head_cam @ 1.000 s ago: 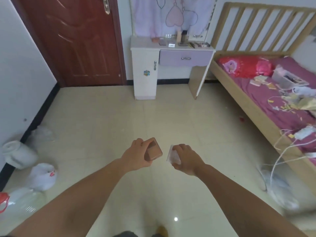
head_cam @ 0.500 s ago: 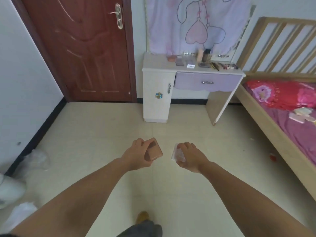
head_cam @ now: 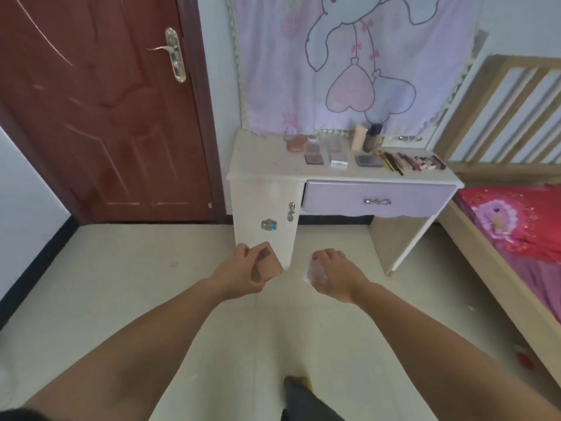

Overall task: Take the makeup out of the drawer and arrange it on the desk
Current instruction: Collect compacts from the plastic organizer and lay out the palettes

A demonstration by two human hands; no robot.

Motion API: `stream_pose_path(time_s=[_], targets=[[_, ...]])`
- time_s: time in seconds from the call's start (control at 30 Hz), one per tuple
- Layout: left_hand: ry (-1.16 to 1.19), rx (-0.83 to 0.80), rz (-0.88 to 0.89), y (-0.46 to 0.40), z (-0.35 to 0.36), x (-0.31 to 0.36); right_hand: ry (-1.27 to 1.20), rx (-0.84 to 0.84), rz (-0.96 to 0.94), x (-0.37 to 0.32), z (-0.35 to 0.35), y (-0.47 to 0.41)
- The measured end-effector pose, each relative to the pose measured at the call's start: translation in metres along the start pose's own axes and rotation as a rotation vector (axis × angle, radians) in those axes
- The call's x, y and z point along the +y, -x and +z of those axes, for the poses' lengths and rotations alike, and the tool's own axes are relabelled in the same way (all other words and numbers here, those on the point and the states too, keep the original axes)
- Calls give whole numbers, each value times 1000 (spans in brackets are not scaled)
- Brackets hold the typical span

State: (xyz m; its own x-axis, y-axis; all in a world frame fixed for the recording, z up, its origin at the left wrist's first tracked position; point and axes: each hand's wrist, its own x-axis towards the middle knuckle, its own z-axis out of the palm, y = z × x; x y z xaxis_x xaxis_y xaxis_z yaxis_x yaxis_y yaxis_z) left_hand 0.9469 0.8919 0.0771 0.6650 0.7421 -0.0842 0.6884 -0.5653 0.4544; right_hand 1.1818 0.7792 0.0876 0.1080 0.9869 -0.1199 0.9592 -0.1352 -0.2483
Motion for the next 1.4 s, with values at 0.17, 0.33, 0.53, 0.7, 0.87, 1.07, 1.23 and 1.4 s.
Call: stream_pose_path(time_s=[0.17, 0.33, 0.53, 0.7, 0.87, 1.07, 1.23, 1.4], targets=[[-7, 21, -24, -115, -21, -7, 34, -67, -37, 56, -40, -117], [23, 25, -75, -216, -42, -41, 62, -113, -73, 84, -59, -232], [-45, -25, -23, -358, -73, -107, 61, -104, -55, 97, -62, -380], [-155, -147, 82, -461, -104, -147, 33, -131, 51, 99, -69, -478], [-189, -280, 133, -529, -109, -164, 38, -222, 109, 104, -64, -536], [-180, -340, 137, -560, -86, -183, 104, -329, 29, 115, -54, -573], [-125, -340, 157, -566, -74, -195, 148, -354, -3, 121, -53, -585], [-26, -356, 107, -562, -75, -198, 212, -314, -78, 102, -51, -597]])
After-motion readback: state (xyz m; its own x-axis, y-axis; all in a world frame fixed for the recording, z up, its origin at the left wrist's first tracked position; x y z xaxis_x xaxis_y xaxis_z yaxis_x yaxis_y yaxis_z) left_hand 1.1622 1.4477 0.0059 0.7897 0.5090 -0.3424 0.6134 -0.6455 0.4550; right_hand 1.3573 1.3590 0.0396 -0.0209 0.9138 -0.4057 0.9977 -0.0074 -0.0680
